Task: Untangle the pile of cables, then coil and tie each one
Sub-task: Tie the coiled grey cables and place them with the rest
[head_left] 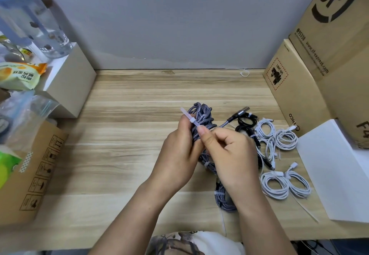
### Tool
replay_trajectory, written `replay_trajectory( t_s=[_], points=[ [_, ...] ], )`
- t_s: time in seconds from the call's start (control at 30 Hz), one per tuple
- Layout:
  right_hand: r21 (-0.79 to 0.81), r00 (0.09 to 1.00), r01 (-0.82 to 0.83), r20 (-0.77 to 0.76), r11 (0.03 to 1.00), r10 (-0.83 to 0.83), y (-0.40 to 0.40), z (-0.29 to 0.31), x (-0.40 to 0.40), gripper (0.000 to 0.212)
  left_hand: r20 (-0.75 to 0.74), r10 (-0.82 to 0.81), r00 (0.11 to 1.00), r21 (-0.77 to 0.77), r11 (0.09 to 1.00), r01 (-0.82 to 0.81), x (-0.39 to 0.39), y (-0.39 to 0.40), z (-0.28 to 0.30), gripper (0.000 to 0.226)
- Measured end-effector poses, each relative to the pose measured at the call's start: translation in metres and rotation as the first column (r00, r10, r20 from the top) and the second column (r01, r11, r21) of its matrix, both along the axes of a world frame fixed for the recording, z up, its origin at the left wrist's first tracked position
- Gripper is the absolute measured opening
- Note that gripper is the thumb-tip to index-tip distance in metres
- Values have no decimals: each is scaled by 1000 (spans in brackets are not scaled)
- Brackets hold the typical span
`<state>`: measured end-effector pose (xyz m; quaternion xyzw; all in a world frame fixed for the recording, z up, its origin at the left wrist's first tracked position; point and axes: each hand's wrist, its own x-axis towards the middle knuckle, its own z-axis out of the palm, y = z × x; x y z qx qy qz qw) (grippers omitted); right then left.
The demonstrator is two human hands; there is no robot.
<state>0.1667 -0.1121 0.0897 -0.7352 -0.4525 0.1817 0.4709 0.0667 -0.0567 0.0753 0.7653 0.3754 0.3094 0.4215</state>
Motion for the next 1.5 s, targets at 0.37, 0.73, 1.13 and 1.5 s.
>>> replay_trajectory(
  t_s=[0.37,0.73,1.13,1.5],
  points=[
    [122,946,-40,324,992,-2,21,8,7,25,-103,-50,993,115,991,62,4,-8,-6,40],
    [412,897,-210,-281,887,342,12,12,-10,8,2,-129,992,-145,981,128,5,8,-17,18],
    [636,628,-232,-480,736,613,8,8,2,18,365,-40,930,-537,807,245,6,2,9,4],
    [695,360,76,-688,715,631,16,3,11,12,445,-108,889,-627,671,395,-1,1,10,36]
  ],
)
